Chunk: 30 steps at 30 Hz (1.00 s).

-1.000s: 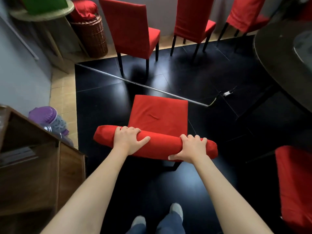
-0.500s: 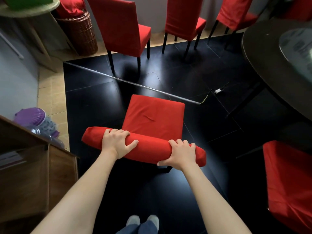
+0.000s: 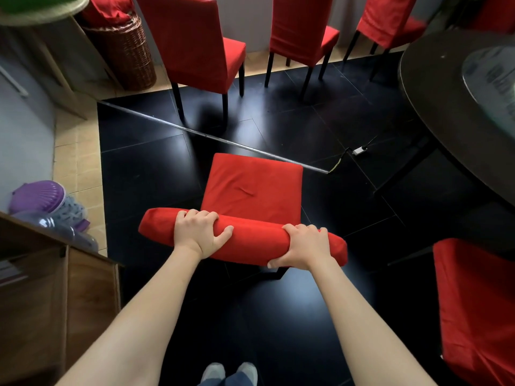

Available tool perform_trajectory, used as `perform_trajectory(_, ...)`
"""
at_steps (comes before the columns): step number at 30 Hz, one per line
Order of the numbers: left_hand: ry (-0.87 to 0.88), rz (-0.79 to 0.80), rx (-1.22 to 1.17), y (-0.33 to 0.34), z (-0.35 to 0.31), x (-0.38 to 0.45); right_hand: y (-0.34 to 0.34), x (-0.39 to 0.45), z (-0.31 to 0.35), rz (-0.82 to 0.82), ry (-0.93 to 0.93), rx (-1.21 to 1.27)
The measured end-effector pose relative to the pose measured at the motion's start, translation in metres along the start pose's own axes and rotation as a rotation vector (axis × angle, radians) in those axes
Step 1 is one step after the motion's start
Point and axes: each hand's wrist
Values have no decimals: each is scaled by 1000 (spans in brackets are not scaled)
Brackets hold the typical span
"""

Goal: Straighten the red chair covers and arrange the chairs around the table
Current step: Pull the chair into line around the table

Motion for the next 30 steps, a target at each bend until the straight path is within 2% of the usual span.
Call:
perform_trajectory(17, -25, -29, 13, 3, -23, 83, -41, 73, -28, -24, -3, -110)
perform_trajectory(30, 59, -13, -58, 3, -15, 77, -34, 54, -2, -54, 193, -90)
Point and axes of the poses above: each hand's wrist, its own x-axis towards the middle knuckle, its own y-axis out of the palm, z = x × y, and after that the axes turned 14 degrees about x, right-handed
